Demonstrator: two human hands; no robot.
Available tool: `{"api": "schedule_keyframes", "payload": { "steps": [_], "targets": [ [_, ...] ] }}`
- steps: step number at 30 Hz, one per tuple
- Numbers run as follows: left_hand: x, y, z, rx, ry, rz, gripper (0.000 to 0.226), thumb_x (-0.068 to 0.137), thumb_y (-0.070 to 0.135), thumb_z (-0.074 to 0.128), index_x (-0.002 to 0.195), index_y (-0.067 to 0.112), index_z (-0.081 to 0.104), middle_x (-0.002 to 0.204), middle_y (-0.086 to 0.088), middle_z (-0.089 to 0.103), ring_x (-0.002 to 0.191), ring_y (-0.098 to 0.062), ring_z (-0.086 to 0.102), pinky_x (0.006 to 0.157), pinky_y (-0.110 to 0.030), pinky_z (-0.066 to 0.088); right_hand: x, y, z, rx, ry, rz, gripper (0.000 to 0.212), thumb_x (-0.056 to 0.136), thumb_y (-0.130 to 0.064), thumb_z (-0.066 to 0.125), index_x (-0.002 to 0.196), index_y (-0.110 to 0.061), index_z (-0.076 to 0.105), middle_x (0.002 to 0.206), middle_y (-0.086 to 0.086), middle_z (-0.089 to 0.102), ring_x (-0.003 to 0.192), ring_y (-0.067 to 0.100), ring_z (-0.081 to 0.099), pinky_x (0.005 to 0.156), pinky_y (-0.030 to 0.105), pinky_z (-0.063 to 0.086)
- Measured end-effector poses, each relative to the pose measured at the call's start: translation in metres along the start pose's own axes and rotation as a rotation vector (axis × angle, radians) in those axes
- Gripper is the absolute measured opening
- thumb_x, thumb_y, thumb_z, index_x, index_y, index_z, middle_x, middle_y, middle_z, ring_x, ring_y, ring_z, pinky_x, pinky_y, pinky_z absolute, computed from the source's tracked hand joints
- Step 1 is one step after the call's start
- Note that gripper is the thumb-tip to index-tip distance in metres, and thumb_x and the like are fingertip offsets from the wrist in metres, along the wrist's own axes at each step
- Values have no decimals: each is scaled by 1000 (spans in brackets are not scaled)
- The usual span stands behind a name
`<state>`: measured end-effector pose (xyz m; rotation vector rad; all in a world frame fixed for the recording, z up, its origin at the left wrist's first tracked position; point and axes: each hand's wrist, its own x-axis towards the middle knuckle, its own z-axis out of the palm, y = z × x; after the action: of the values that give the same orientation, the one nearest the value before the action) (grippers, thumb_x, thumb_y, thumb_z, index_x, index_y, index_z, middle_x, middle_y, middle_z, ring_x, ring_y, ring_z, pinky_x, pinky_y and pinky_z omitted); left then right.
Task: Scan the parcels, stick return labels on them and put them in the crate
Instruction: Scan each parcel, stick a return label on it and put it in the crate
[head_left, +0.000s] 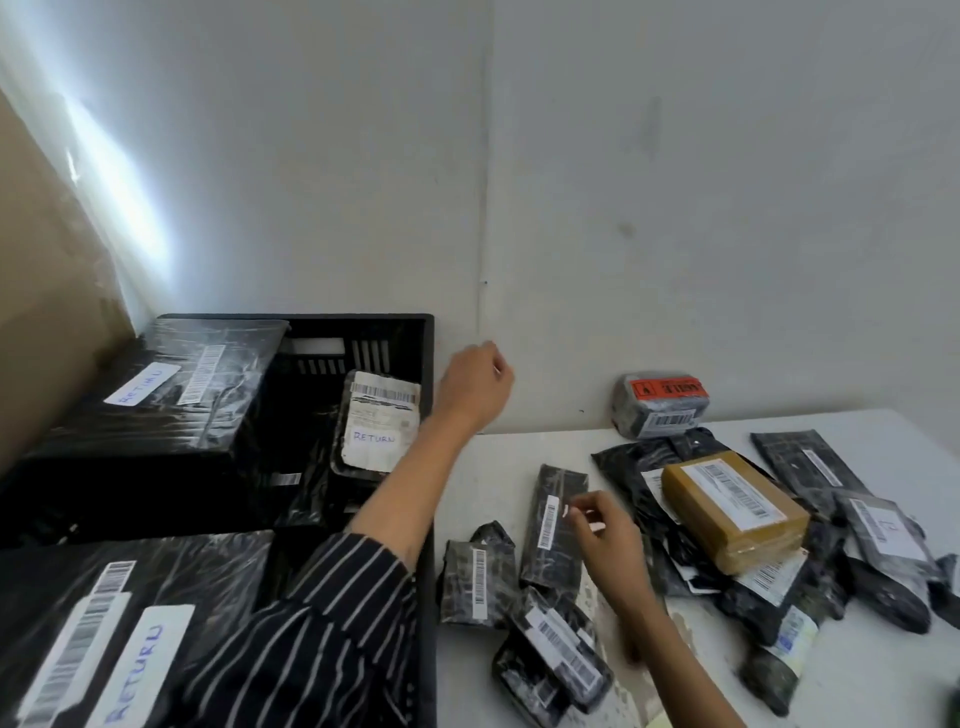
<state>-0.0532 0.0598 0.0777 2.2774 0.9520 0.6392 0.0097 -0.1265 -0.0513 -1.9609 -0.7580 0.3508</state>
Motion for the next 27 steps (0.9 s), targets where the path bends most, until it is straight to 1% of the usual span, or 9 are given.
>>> {"api": "schedule_keyframes", "payload": {
  "steps": [5,8,10,13,14,17,20,24,27],
  "targets": [
    [-25,-2,87,22,-399,-277,27,93,16,50,104,-5,62,116,-24,62,108,-35,58,85,-32,46,20,46,-1,-171,-121,247,18,92,-12,56,104,1,60,105,17,65,91,25,59,72,29,41],
    [-52,-25,123,121,-531,-432,36,95,17,49,122,-6,53,131,-22,53,118,-35,53,92,-33,44,27,65,8,-229,-228,379,36,93,-17,55,121,5,52,113,21,63,106,30,58,80,28,42],
    [-69,-40,140,193,-581,-478,37,95,17,48,125,-5,51,134,-21,51,121,-34,51,95,-33,43,30,77,17,-286,-301,415,36,94,-24,54,118,2,53,113,20,63,106,29,59,78,28,42],
    [-83,-54,159,300,-581,-473,35,97,17,46,127,-2,49,134,-19,51,122,-32,51,95,-32,43,30,97,35,-268,-295,437,24,91,-30,57,81,-8,55,96,15,62,84,23,58,65,26,39],
    [-85,-57,165,314,-588,-466,35,97,16,45,127,-1,48,134,-19,50,122,-32,50,96,-32,42,30,102,40,-273,-277,447,25,90,-31,58,80,-7,57,97,14,61,84,22,57,67,26,41],
    [-89,-60,181,380,-630,-420,36,95,12,44,128,0,49,134,-18,51,124,-32,47,98,-35,42,28,106,48,-250,-223,453,32,90,-29,58,102,1,61,111,15,54,96,26,54,82,27,44],
    [-92,-62,189,421,-572,-417,34,94,10,44,127,1,46,132,-15,51,124,-31,45,97,-36,41,29,111,52,-149,-167,472,31,87,-26,64,100,1,57,110,16,51,95,28,55,82,31,48],
    [-90,-64,187,252,-474,-458,29,93,15,51,120,2,49,125,-16,55,115,-31,52,93,-37,46,28,111,48,92,-145,497,28,85,-21,66,98,-11,44,110,19,56,94,28,60,83,44,53],
    [-87,-54,182,35,-362,-468,30,90,16,59,117,4,52,118,-14,60,105,-28,57,86,-33,48,26,93,26,333,-141,497,28,90,-8,60,108,-9,38,103,12,58,87,19,61,69,24,53]
  ]
}}
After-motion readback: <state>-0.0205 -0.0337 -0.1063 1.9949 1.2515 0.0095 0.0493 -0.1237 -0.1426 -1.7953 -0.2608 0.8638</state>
